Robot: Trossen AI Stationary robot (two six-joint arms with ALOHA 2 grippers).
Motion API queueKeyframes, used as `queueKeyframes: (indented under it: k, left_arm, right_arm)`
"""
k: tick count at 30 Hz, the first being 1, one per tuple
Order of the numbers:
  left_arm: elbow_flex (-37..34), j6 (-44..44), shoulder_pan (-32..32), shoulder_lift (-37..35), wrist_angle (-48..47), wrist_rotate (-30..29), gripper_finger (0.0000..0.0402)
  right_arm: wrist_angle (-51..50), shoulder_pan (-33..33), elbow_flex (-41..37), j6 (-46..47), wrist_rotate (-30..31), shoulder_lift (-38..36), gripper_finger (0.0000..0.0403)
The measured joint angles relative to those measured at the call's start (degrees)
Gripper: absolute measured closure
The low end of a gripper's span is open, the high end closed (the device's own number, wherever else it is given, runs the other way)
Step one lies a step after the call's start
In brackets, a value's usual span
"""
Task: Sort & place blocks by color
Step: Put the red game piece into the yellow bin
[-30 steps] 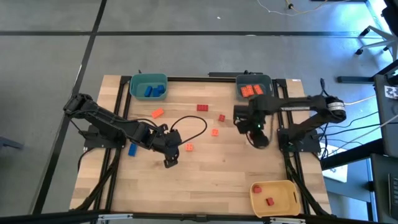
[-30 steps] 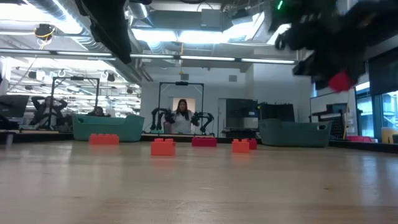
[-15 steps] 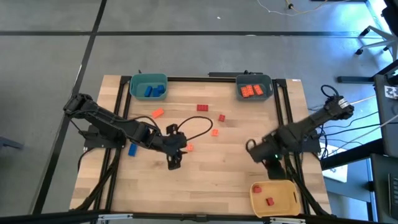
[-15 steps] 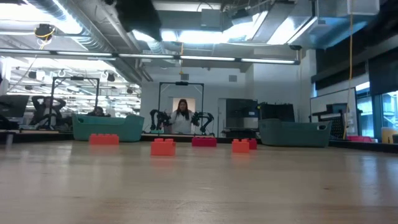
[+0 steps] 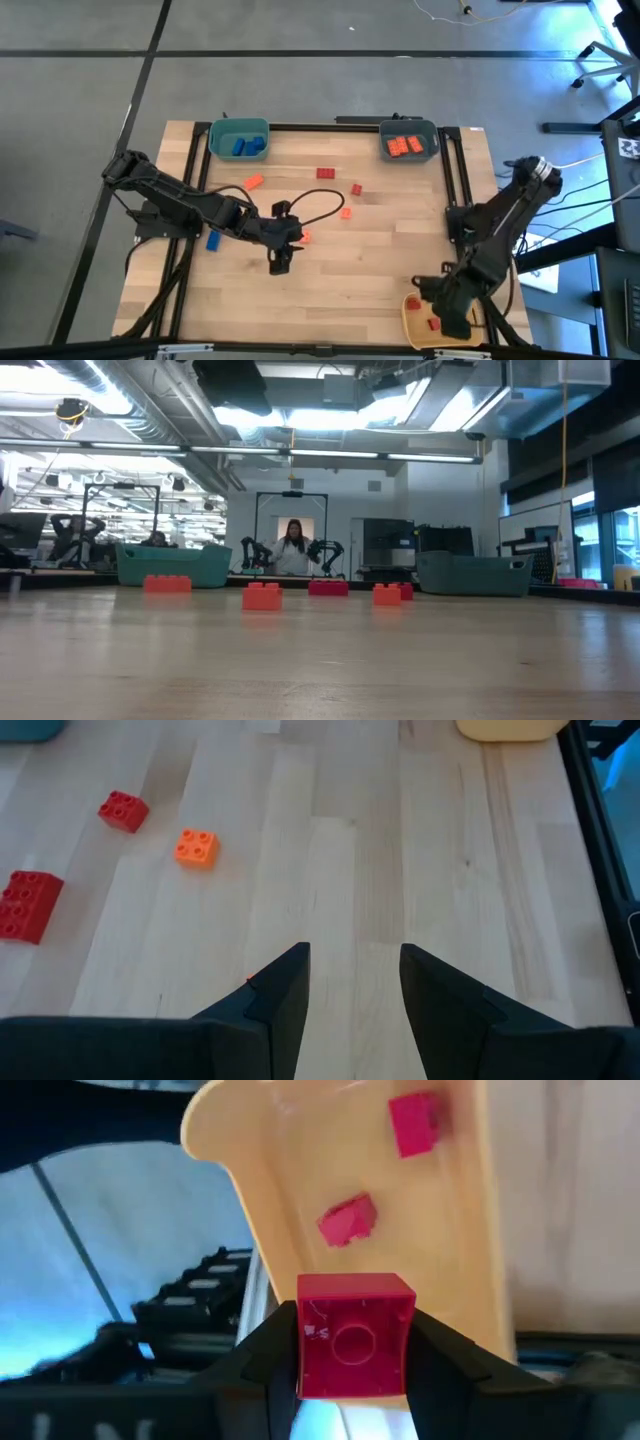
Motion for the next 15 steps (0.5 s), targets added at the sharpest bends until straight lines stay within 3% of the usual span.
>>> queueKeyframes:
  k: [10,15]
  left_arm:
    - [0.0,0.53,0.0,0.0,0.01,0.0,0.0253]
    - [0.0,0.51,0.0,0.0,0.0,0.0,0.0253]
  right_arm:
    - [6.83,2.43,-7.73,3.1,3.96,8.5,0.0266]
    - [16.26,2.15,-14.11,3.14,3.96,10.14,0.0266]
